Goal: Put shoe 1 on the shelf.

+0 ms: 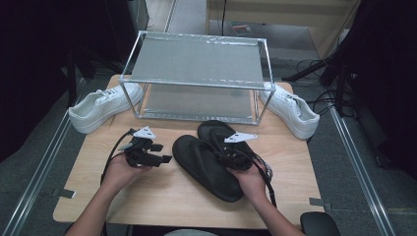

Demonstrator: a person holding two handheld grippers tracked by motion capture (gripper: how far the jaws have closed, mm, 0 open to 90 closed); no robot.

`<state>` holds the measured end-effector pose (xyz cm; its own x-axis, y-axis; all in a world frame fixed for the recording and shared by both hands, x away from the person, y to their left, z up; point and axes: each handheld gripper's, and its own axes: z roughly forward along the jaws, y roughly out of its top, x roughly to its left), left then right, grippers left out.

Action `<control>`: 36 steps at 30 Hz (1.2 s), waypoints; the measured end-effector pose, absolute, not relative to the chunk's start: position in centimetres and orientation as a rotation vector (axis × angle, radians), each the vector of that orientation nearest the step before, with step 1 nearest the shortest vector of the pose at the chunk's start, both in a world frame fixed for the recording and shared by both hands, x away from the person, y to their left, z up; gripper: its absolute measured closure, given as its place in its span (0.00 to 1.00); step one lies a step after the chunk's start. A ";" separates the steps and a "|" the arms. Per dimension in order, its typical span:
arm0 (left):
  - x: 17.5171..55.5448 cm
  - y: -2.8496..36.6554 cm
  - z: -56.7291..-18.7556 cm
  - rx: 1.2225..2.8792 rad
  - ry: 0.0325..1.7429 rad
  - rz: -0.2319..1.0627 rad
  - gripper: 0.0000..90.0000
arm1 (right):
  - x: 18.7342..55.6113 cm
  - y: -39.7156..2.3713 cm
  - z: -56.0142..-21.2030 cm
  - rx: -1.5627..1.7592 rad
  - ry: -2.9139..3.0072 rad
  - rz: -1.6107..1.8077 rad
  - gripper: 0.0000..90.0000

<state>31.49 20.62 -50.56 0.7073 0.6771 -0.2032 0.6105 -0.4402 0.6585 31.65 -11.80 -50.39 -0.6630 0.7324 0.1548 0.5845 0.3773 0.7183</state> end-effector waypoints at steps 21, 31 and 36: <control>30.1 22.1 -50.9 2.154 1.044 0.144 0.41 | 33.7 -11.4 -48.2 1.143 2.419 1.231 0.84; 30.1 22.2 -50.9 2.157 1.040 0.141 0.41 | 36.2 -11.0 -46.9 1.143 2.393 1.254 0.84; 30.1 22.0 -51.0 2.166 1.038 0.136 0.41 | 38.2 -10.2 -47.3 1.172 2.377 1.238 0.84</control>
<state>30.06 21.99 -50.98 0.6706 0.7141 -0.2009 0.6383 -0.4175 0.6467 38.21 -10.18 -47.26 -0.6592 0.7347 0.1603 0.5526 0.3287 0.7658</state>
